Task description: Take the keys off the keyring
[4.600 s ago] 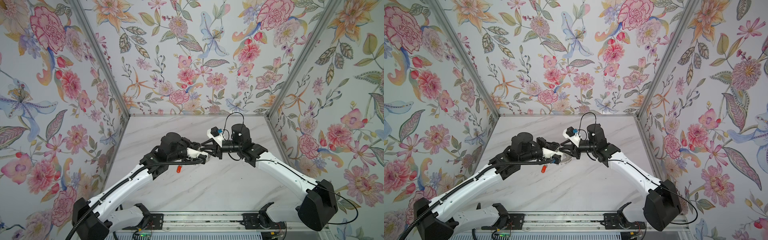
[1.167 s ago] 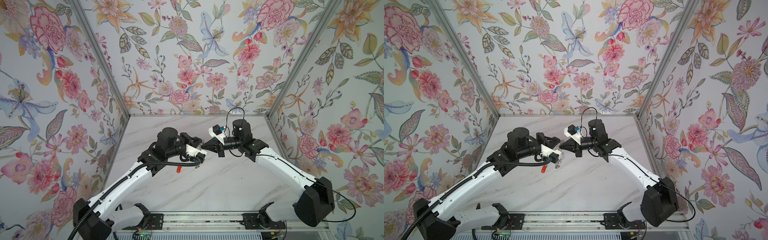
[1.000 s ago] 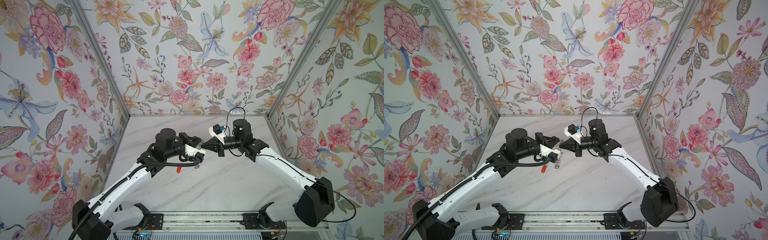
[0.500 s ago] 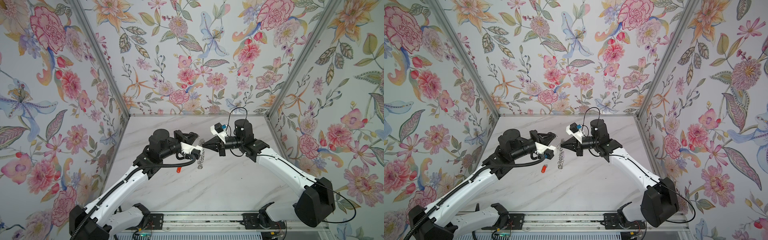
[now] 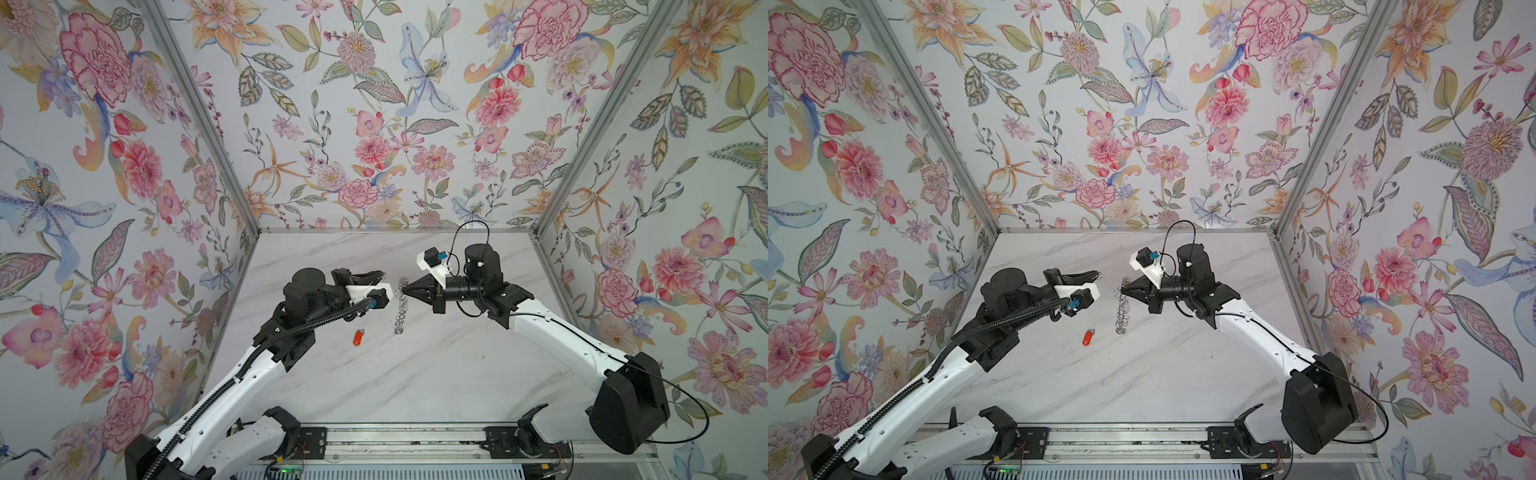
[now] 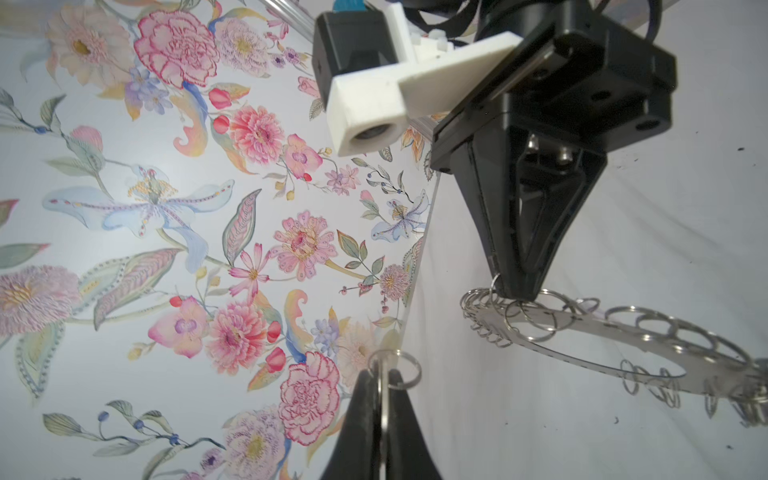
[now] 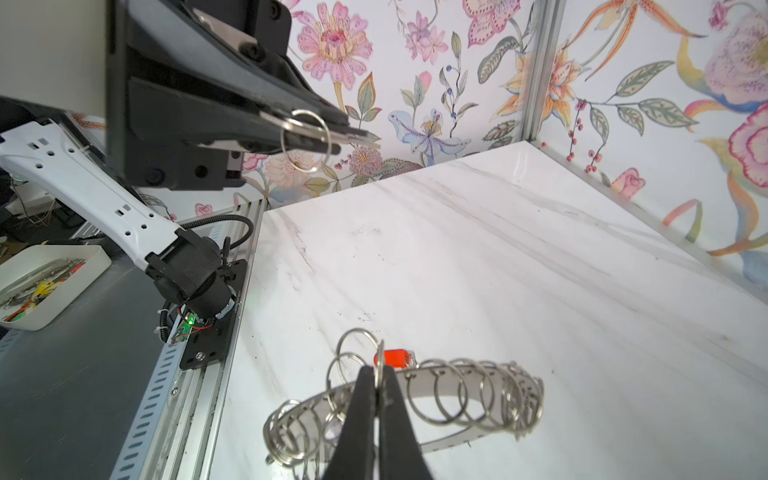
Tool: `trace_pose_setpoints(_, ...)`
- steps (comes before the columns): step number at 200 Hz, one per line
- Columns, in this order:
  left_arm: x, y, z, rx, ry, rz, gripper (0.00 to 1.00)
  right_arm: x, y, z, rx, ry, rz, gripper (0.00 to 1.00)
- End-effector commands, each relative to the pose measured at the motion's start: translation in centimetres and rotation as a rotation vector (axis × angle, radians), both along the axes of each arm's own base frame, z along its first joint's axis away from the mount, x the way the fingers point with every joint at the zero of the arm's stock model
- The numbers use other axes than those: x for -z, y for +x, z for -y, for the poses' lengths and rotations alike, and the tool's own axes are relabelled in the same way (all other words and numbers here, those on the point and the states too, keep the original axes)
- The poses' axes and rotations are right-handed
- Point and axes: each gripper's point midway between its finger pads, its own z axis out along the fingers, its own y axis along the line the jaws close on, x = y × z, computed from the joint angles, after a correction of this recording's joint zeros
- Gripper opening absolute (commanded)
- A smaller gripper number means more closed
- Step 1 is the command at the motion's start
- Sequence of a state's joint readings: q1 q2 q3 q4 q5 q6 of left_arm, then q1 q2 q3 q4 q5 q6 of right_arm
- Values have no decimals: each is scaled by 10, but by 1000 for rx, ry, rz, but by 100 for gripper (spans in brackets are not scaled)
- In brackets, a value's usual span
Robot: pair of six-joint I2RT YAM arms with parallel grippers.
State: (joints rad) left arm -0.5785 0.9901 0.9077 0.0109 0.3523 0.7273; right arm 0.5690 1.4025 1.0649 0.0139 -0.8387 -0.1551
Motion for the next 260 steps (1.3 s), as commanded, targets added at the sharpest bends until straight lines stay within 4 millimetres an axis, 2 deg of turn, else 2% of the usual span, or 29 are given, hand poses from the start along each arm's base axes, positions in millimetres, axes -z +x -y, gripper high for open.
trace_pose_setpoints(1,22,11,-15,-153,-162,-253,0,12,6,-4,54,-22,1,0)
trace_pose_setpoints(41,59,13,-32,-342,-400,-571,0,24,10,4,110,-63,-1,0)
trace_pose_setpoints(69,103,3,-43,-456,-477,-779,0,22,12,10,130,-74,5,0)
trace_pose_setpoints(89,126,-6,-46,-538,-508,-893,0,22,12,13,139,-88,4,0)
trace_pose_setpoints(135,193,-28,-32,-694,-492,-1115,0,30,13,20,168,-124,-18,0)
trace_pose_setpoints(170,231,-32,-14,-728,-486,-1226,0,37,14,28,188,-140,-32,0)
trace_pose_setpoints(198,263,-32,-8,-783,-422,-1292,0,35,14,36,209,-138,-28,0)
trace_pose_setpoints(236,292,-28,-6,-845,-345,-1316,0,34,12,44,227,-138,-26,0)
trace_pose_setpoints(260,303,-23,-5,-870,-326,-1316,0,33,10,49,237,-137,-23,0)
